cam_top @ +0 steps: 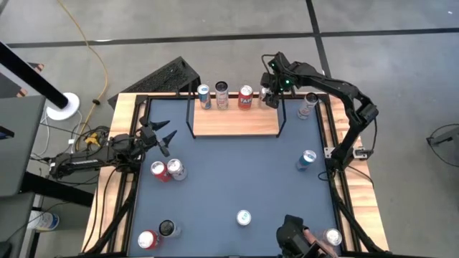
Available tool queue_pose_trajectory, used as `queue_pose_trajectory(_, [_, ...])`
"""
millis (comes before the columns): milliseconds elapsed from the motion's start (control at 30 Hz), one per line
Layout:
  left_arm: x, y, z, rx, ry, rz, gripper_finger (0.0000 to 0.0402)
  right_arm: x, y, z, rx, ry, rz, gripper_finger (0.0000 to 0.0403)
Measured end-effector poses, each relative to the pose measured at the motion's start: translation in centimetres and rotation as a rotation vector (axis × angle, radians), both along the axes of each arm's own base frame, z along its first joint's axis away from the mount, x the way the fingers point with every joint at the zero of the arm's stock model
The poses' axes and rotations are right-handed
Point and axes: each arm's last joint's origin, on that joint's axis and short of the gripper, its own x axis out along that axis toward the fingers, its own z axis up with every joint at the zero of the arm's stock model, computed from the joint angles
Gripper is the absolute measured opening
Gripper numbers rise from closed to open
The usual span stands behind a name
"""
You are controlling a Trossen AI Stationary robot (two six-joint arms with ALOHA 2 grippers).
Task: Place canned beverage on shelf
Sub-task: Put the top right red-silver soda can on the shelf
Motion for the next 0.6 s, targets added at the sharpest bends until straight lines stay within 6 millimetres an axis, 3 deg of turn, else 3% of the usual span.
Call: queue_pose_trajectory(600, [0.00,0.00,0.00,0.000,0.000,0.000,0.0240,0.23,-0.25,0.07,-0.024,-0.026,-0.002,0.0277])
